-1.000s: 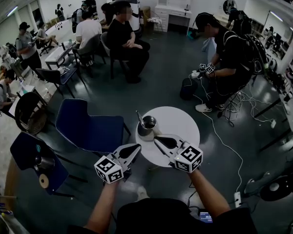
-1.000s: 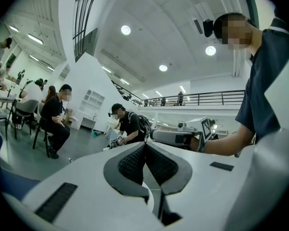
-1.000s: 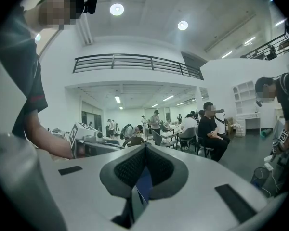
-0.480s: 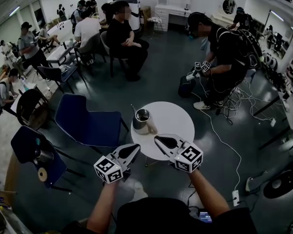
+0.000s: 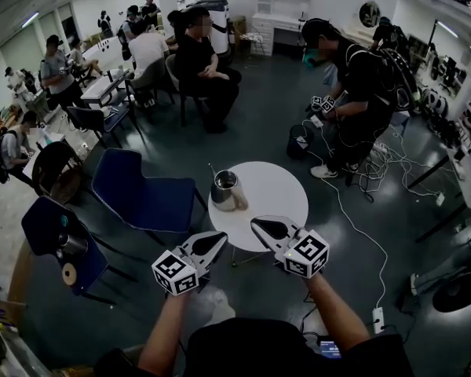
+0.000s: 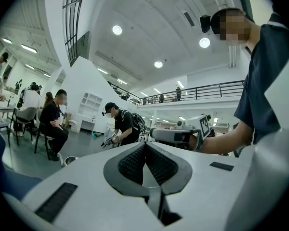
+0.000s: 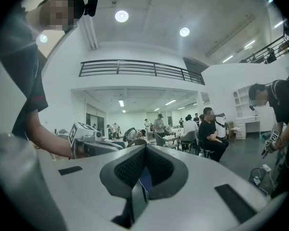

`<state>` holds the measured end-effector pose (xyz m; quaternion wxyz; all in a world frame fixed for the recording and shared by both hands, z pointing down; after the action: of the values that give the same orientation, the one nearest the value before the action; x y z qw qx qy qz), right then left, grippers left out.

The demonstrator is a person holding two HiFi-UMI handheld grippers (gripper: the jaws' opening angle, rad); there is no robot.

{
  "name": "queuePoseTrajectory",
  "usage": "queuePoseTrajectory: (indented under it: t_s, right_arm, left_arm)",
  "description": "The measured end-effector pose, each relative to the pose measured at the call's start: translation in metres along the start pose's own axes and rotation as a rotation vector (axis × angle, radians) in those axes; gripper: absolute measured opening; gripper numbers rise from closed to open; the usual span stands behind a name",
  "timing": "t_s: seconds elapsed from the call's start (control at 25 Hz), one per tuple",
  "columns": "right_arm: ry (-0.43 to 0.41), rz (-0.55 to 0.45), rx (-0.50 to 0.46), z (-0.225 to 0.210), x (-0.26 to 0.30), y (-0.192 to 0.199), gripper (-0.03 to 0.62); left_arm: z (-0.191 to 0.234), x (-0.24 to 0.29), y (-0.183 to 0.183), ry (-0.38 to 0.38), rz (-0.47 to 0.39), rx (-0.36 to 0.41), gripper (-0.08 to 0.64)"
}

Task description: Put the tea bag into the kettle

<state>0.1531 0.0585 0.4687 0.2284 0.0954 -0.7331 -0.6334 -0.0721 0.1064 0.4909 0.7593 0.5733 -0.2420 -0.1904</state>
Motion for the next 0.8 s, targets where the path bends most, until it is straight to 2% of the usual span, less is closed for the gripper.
queuePoseTrajectory:
  t_s: [0.28,0.6,0.8]
  right_arm:
    - [0.007,-0.005,0.004,0.021,-0.039,0.015,0.020]
    - [0.007,0.002,0.006,0.044,-0.065,0.027,0.020]
    - [0.015,0.006,0.008,0.053,-0.071,0.033,0.020]
  left_arm:
    - [-0.048,0.005,0.004,0.024,-0.002,0.020,0.015]
    - [-0.079,-0.003,0.017,0.020,0.006,0.014,0.015]
    - [-0.089,-0.004,0.021,0.041,0.037,0.044,0.015]
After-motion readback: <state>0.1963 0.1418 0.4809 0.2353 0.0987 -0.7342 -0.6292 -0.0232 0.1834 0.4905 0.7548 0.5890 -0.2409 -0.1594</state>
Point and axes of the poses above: the fingertips, and each gripper's own axes: x forward along the fingers, z to its left, y out of its underside, the point moved 10 cm from there along -x, backward along the fingers, and after that the axes turned 8 degrees about z, right-handed, at the moved point
